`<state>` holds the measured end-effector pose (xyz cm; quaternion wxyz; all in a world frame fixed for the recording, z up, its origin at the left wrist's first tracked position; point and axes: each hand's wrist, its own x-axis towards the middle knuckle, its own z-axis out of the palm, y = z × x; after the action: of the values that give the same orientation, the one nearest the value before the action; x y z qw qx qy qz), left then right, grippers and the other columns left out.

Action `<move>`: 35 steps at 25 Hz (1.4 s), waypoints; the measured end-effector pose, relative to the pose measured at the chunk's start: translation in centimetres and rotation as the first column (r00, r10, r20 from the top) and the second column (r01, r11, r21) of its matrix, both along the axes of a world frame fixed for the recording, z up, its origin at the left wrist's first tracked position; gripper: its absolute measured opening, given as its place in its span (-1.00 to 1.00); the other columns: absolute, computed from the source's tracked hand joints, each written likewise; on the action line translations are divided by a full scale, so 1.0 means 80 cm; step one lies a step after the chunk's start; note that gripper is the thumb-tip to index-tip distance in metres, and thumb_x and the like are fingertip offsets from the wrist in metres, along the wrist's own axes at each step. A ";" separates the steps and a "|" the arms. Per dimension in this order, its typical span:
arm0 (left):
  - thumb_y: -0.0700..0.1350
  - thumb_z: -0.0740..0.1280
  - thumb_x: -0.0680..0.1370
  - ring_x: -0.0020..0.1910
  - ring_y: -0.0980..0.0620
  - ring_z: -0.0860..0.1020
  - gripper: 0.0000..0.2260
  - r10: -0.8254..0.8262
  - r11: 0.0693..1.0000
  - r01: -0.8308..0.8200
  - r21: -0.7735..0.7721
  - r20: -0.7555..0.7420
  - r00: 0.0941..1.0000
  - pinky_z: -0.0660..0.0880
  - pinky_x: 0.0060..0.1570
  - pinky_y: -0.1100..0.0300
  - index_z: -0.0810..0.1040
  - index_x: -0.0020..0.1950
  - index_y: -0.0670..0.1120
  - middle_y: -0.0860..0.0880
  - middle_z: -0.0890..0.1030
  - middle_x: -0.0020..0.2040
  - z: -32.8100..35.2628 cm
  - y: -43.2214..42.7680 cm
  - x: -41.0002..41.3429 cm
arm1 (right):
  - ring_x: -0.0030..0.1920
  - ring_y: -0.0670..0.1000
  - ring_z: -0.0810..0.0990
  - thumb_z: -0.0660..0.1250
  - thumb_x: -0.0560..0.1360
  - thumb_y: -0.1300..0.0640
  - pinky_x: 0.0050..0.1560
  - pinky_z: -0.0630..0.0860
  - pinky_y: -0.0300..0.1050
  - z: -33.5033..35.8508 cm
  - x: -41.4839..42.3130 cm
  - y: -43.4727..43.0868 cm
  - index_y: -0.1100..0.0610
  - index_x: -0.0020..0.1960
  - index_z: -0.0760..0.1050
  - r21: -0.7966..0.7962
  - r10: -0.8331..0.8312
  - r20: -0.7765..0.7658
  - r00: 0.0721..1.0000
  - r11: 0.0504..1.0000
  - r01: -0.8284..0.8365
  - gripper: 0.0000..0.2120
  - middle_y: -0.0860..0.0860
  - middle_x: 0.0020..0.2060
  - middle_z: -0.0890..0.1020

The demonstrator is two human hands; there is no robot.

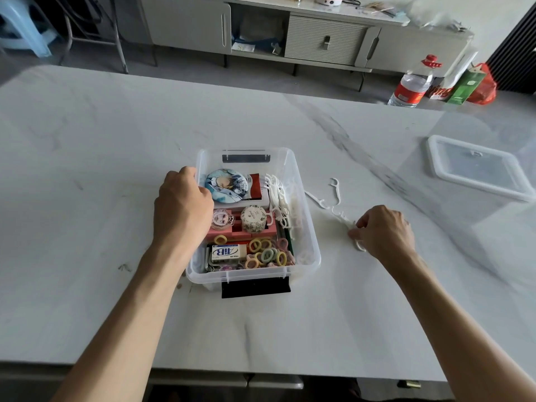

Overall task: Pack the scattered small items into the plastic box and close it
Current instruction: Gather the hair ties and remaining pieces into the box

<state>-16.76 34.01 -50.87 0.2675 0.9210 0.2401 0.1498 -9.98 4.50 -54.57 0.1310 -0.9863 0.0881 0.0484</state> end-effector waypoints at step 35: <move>-0.24 0.22 0.59 0.07 -0.20 0.54 -0.77 0.034 0.984 -0.036 -0.175 -0.013 0.999 0.50 0.06 -0.04 0.48 0.23 -0.25 -0.23 0.54 0.15 0.014 0.012 -0.024 | -0.41 0.01 0.46 0.29 0.47 0.36 -0.36 0.38 -0.11 0.088 -0.021 0.228 0.22 -0.06 0.58 -0.294 0.639 0.172 0.750 0.760 -0.580 -0.87 0.06 -0.36 0.48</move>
<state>-18.64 34.97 -49.78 0.3435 0.8904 0.2697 0.1283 -11.63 22.74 -47.55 0.0071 -0.9659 -0.2535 -0.0520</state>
